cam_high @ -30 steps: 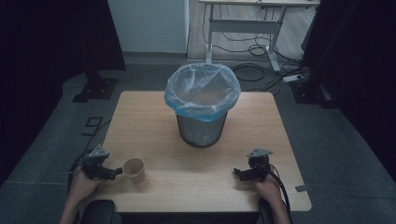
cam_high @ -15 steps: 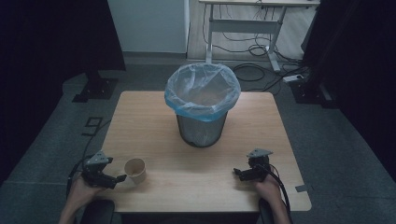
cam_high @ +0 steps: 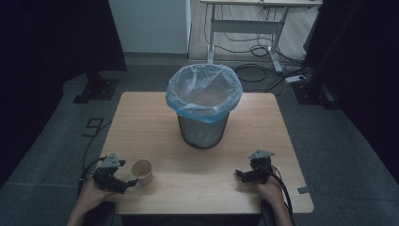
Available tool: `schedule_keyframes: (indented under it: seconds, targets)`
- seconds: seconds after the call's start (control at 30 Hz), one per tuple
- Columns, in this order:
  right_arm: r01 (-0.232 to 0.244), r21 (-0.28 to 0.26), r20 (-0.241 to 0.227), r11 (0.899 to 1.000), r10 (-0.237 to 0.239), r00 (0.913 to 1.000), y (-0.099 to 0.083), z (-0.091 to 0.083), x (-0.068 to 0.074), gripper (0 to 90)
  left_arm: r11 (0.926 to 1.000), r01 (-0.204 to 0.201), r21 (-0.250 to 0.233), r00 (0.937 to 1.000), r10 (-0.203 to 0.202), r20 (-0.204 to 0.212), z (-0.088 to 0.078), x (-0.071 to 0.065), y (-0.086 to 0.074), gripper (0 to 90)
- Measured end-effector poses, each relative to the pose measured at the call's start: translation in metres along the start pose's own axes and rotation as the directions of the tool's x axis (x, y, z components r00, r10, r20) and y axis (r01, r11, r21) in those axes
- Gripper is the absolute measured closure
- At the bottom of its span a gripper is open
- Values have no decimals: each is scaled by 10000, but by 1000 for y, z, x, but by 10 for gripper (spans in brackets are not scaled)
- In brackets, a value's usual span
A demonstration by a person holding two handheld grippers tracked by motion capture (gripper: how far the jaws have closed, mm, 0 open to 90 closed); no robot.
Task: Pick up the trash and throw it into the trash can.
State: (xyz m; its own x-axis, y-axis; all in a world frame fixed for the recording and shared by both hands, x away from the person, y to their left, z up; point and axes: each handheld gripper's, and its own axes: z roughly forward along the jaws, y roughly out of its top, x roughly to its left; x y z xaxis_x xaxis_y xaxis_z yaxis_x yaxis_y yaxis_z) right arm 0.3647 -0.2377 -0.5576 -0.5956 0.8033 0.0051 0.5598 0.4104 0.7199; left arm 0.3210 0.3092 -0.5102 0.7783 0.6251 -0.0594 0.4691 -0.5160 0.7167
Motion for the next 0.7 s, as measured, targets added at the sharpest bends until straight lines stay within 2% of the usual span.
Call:
schedule_keyframes:
  seconds: [0.3,0.5,0.63,0.7]
  targets:
    - [2,0,0,10000,-2,10000,0,0,0,0,9996,-256,-69,9989,259,392,20,-9,11,0]
    - [0,0,0,10000,0,10000,0,0,0,0,9992,-392,-86,9980,396,497,32,-12,19,0]
    - [2,0,0,10000,-2,10000,0,0,0,0,9987,-496,-141,9976,502,486,37,-14,24,48]
    - [7,-1,0,10000,-7,10000,0,0,0,0,9983,-529,-238,9976,539,435,37,-14,26,120]
